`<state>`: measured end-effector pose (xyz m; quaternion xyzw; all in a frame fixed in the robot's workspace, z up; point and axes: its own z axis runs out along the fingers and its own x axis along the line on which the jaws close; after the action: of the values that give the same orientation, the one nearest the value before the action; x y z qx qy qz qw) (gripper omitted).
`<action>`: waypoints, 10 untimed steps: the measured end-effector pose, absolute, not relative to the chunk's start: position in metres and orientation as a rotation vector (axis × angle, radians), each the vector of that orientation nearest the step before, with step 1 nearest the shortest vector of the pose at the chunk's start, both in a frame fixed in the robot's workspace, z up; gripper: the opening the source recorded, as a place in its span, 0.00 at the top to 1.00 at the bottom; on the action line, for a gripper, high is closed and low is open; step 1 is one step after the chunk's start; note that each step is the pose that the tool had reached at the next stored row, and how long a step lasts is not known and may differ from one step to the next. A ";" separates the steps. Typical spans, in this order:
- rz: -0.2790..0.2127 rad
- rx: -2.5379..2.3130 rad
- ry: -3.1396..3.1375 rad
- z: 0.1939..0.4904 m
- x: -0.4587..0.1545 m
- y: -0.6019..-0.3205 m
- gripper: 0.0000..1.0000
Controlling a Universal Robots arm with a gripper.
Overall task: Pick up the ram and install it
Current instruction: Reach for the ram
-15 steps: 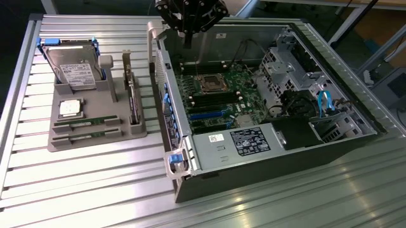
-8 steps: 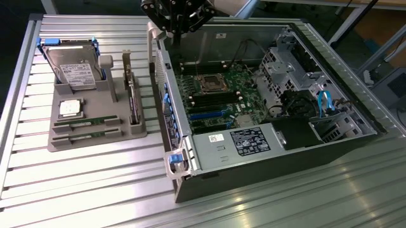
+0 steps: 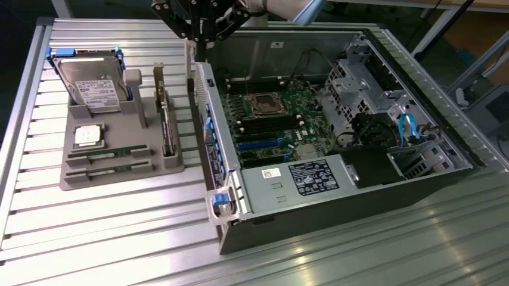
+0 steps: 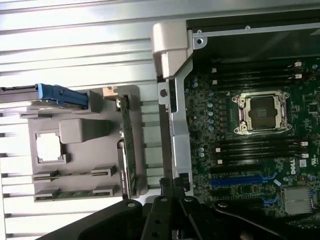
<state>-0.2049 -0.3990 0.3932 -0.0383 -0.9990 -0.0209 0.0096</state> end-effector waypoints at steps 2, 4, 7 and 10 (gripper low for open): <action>-0.065 -0.120 -3.115 0.393 -0.211 -0.399 0.90; -0.065 -0.120 -3.111 0.393 -0.216 -0.399 0.90; -0.064 -0.120 -3.104 0.393 -0.225 -0.399 0.90; -0.063 -0.120 -3.093 0.393 -0.237 -0.399 0.90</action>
<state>-0.2371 -0.3989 0.3931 -0.0386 -0.9988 -0.0204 0.0226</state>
